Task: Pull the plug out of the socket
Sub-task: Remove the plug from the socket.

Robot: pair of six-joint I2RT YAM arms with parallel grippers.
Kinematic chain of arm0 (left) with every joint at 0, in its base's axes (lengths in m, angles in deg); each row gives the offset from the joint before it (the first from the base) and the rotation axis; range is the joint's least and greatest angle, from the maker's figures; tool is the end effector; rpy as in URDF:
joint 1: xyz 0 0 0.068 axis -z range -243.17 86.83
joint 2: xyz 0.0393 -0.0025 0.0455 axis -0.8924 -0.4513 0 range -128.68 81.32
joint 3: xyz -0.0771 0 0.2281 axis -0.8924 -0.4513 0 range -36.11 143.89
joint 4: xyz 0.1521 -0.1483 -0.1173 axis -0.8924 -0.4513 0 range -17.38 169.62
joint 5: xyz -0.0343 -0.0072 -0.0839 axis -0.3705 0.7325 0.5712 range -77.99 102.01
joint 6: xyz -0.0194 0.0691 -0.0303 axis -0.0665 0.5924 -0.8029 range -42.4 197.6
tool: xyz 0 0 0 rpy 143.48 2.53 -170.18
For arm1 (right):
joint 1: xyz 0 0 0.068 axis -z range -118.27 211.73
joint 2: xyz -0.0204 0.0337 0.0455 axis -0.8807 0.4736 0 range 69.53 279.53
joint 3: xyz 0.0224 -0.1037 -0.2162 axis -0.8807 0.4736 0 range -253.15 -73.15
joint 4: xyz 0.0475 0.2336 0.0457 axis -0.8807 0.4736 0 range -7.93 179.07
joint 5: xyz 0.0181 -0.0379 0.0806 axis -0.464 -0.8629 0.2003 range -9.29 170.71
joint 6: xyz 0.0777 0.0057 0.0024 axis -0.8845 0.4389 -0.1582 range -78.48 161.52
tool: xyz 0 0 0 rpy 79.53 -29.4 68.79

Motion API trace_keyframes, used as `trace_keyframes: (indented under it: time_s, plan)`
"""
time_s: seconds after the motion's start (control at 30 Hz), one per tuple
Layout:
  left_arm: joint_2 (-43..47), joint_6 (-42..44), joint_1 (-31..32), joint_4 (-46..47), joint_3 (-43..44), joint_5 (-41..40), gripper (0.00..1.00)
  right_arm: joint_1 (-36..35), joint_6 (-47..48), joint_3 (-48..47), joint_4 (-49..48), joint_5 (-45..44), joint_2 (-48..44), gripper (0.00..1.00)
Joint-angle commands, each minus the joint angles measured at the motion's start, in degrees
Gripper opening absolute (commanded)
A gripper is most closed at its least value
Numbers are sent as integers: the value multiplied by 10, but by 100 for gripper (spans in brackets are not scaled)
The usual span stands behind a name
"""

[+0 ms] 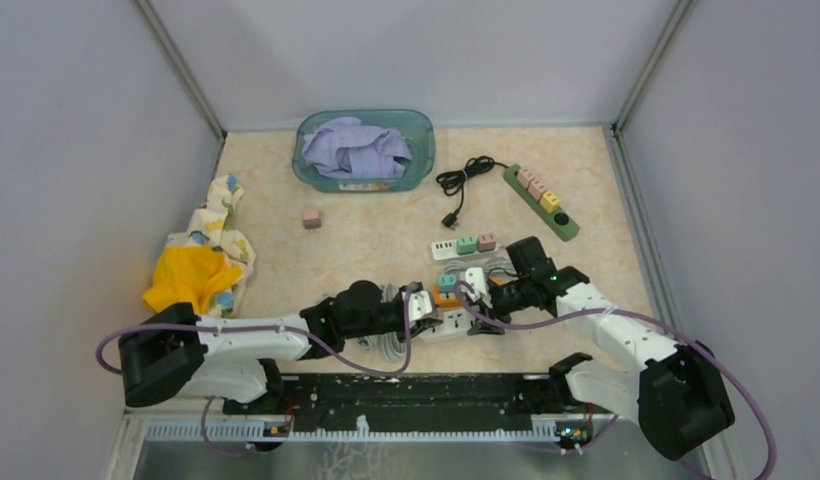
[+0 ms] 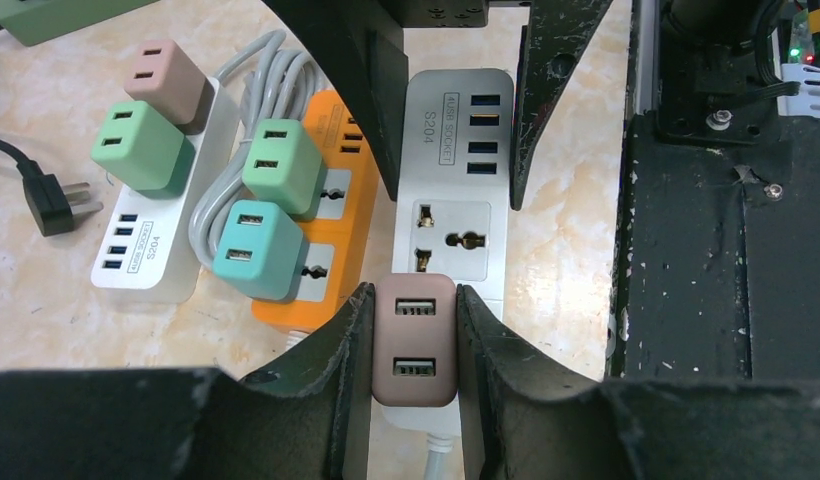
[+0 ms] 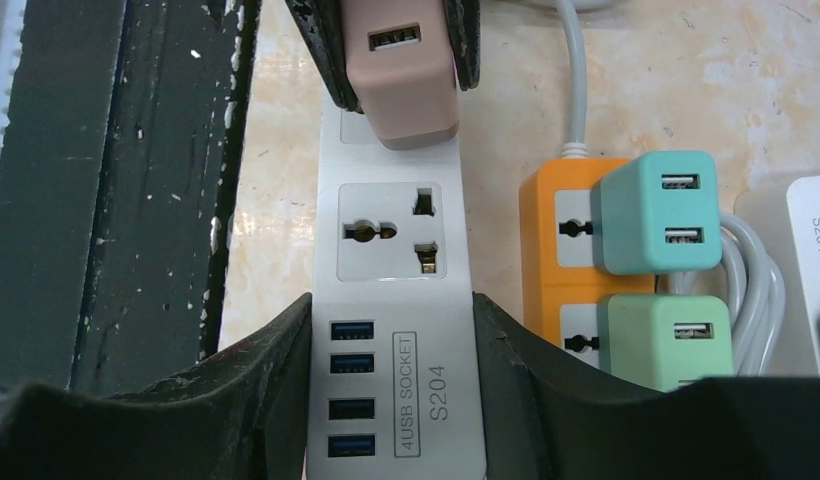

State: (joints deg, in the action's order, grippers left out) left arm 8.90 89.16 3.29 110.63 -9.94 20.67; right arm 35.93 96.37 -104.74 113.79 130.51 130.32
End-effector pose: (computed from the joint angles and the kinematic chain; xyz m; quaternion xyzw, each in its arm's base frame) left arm 0.1043 -0.2644 0.1758 0.5344 0.5868 -0.3324 0.5095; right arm 0.1488 0.1284 0.1553 -0.6488 0.6009 0.3375 0.3226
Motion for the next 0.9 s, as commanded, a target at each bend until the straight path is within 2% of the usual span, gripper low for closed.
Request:
trace_keyframes:
  time_s: [0.0,0.07,0.2,0.27,0.37,0.5,0.6,0.73,0.87]
  plan:
    - [30,-36,8,36,-4,3,0,12,-20,-23,-52,4,0,0]
    - [57,-63,-10,44,-15,15,0,12,-19,-23,-50,6,2,0]
    - [88,-185,-104,77,-31,130,0,12,-11,-24,-43,9,10,0]
    - [84,-214,-131,80,-32,151,0,12,-10,-24,-41,9,11,0]
    - [73,-171,-126,64,-28,159,0,12,-10,-22,-43,9,13,0]
    - [32,-57,-54,-22,19,95,0,10,-14,-23,-44,16,23,0]
    - [-12,-22,-29,-46,46,87,0,8,-18,-23,-47,12,26,0]
    - [-52,-41,-28,-21,54,92,0,8,-22,-23,-53,6,26,0]
    - [-40,-145,-55,74,20,93,0,7,-23,-22,-55,-1,29,0]
